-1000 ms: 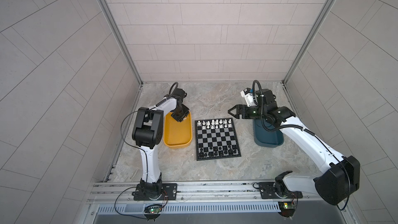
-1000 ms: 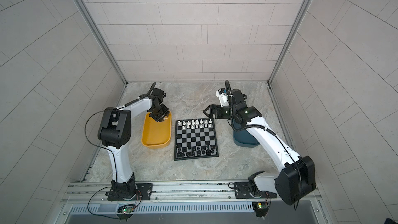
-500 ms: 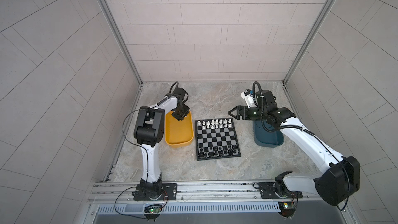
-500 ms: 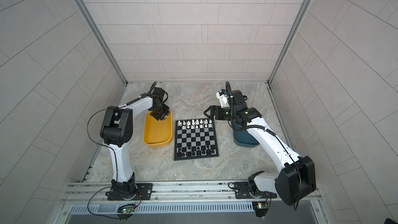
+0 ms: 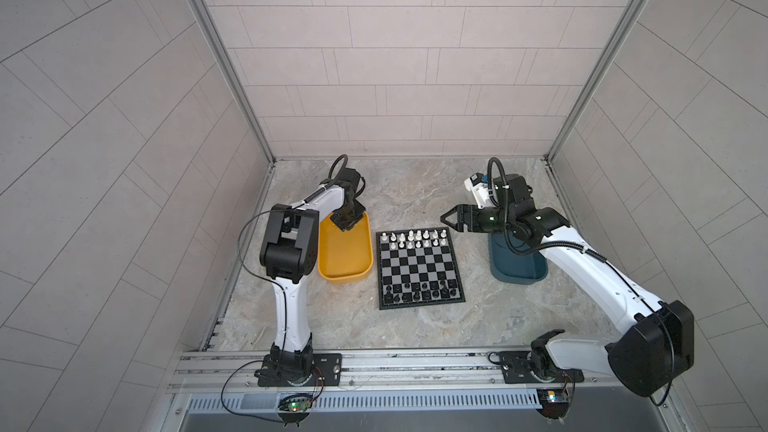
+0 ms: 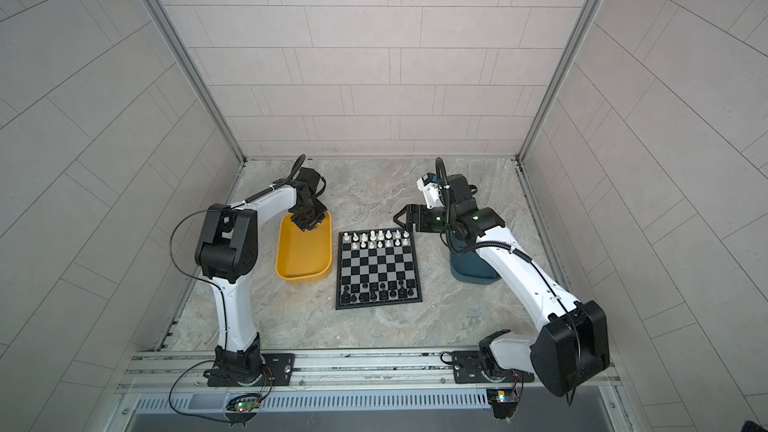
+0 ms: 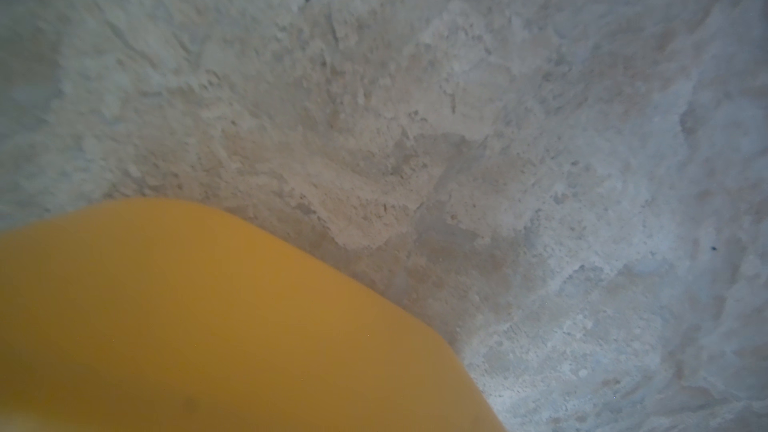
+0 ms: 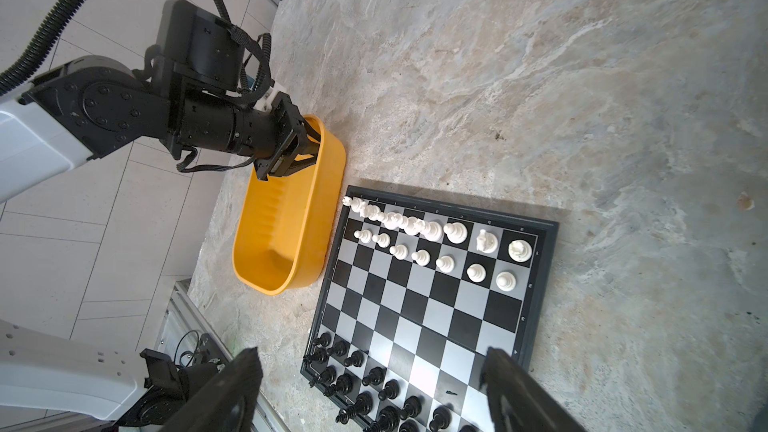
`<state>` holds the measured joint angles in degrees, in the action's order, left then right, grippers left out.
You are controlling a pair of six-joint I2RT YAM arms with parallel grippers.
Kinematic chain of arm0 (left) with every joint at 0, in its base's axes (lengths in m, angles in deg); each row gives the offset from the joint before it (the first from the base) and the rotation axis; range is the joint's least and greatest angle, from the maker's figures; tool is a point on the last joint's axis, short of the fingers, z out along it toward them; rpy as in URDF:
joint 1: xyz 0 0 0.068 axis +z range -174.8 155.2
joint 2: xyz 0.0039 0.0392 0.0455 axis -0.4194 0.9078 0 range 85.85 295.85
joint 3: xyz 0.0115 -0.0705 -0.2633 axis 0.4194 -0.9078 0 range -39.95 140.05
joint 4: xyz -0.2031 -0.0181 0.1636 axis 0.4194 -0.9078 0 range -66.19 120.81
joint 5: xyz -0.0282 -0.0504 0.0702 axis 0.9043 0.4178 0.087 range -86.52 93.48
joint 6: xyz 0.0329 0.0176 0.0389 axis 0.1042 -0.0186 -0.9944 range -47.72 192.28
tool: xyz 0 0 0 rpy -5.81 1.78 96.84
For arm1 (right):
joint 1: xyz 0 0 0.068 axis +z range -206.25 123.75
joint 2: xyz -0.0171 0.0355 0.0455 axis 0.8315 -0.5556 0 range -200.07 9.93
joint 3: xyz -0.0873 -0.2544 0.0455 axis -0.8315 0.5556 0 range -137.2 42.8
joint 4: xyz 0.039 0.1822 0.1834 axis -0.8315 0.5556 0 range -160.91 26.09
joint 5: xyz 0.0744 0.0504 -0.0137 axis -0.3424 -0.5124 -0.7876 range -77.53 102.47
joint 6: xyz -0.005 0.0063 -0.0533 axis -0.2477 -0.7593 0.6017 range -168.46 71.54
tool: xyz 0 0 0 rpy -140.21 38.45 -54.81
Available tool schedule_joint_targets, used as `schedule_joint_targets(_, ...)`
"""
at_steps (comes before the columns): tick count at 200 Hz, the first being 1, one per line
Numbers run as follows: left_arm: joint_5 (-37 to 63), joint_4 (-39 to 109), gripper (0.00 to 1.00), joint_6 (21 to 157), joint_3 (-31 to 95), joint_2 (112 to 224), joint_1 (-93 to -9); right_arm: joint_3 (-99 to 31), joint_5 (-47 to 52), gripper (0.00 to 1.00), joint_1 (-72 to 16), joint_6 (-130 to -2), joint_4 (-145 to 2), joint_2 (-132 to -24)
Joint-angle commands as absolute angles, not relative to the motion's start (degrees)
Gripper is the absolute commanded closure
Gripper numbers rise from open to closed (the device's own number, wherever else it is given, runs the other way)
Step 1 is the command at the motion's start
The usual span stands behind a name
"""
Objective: Set up the chess pieces on the board
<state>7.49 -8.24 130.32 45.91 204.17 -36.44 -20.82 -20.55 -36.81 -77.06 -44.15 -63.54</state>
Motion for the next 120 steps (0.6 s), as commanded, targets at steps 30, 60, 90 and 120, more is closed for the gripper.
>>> schedule_joint_targets(30,2.31,-8.53,0.61,126.53,45.89,205.4,-36.71,-20.4,-21.18,0.16,-36.96,-77.46,-45.16,-61.99)
schedule_joint_targets(60,2.52,-5.1,0.63,126.33,44.08,204.57,-36.73,-20.39,-21.33,0.17,-37.0,-77.6,-45.16,-62.0)
schedule_joint_targets(90,1.97,-4.76,0.68,126.6,43.49,204.87,-36.73,-20.39,-21.43,0.17,-36.96,-77.55,-45.16,-62.08)
schedule_joint_targets(120,1.39,-4.35,0.7,126.68,42.98,205.08,-36.58,-20.24,-21.79,0.18,-37.0,-77.68,-45.15,-62.14)
